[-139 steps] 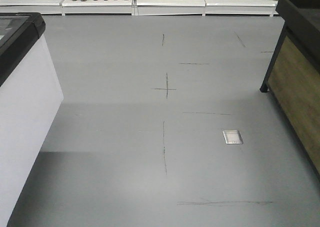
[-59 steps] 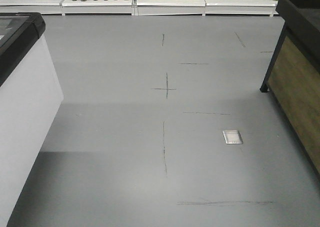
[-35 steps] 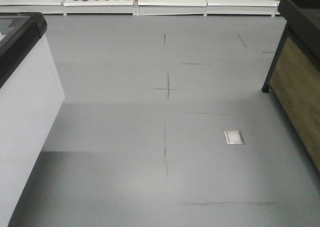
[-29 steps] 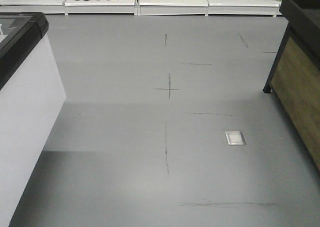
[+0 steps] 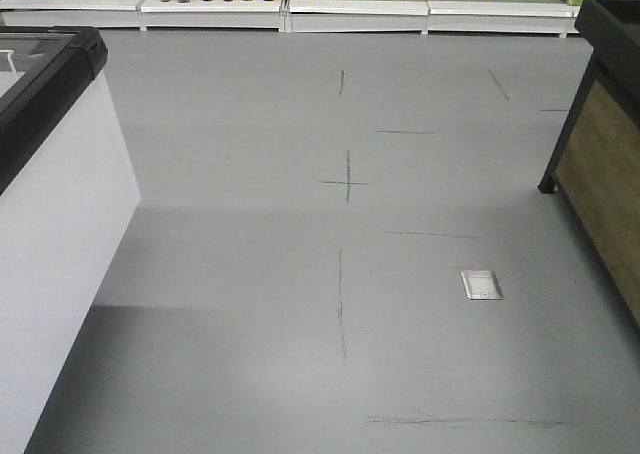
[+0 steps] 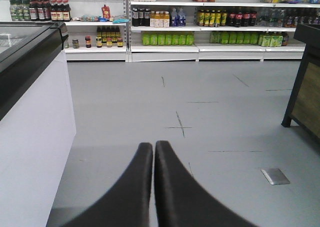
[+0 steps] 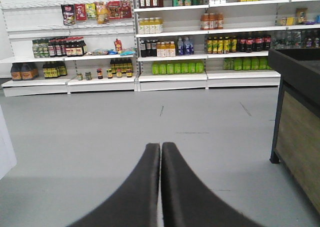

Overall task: Pick three apples into basket with both arms
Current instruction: 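Drive the base forward across the store floor toward the fruit tables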

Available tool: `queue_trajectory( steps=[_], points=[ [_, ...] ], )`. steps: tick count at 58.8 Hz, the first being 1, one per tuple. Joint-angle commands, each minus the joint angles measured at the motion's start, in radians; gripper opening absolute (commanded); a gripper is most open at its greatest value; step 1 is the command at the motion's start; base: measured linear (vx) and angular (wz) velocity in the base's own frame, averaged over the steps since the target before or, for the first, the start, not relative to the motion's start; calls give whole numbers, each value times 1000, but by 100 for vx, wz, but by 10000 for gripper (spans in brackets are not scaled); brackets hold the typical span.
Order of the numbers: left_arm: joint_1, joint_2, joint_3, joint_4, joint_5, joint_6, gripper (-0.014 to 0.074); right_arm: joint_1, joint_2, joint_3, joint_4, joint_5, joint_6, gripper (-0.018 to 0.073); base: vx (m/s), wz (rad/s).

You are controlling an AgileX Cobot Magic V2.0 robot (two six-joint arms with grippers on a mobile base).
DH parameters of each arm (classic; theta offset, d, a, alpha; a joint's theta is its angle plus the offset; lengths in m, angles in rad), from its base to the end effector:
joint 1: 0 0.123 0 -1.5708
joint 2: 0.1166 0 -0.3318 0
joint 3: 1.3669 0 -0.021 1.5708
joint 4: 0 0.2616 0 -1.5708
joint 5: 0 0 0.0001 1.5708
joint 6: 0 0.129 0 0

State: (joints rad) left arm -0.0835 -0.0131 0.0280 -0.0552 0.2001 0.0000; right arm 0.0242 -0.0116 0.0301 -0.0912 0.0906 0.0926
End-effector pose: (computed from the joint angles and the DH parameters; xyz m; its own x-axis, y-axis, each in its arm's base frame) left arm 0.0570 -0.0062 0.1807 -0.1315 -0.0433 -0.9904 0.0873 0.9947 -0.0550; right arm 0.0585 0.0003 0.1938 -0.0214 0.0012 -0.9998 -0.0159 0.9999 0.0016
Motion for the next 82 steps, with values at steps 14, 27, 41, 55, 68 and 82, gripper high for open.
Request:
queue_trajectory(
  steps=[14, 27, 41, 55, 68, 82],
  points=[
    [3, -13, -25, -2, -71, 0, -6, -5, -11, 11, -5, -75, -7, -8, 12, 2],
    [3, -13, -25, -2, -71, 0, -6, -5, -11, 11, -5, -75, -7, -8, 11, -2],
    [3, -13, -25, -2, -71, 0, -6, -5, -11, 11, -5, -73, -7, -8, 9, 11],
    [3, -13, -25, -2, -71, 0, -6, -5, -11, 11, -5, -73, -7, -8, 10, 15],
    [3, -13, -25, -2, -71, 0, -6, -5, -11, 11, -5, -73, -7, -8, 10, 7],
    [3, -13, -25, -2, -71, 0, -6, -5, -11, 11, -5, -73, -7, -8, 10, 0]
  ],
)
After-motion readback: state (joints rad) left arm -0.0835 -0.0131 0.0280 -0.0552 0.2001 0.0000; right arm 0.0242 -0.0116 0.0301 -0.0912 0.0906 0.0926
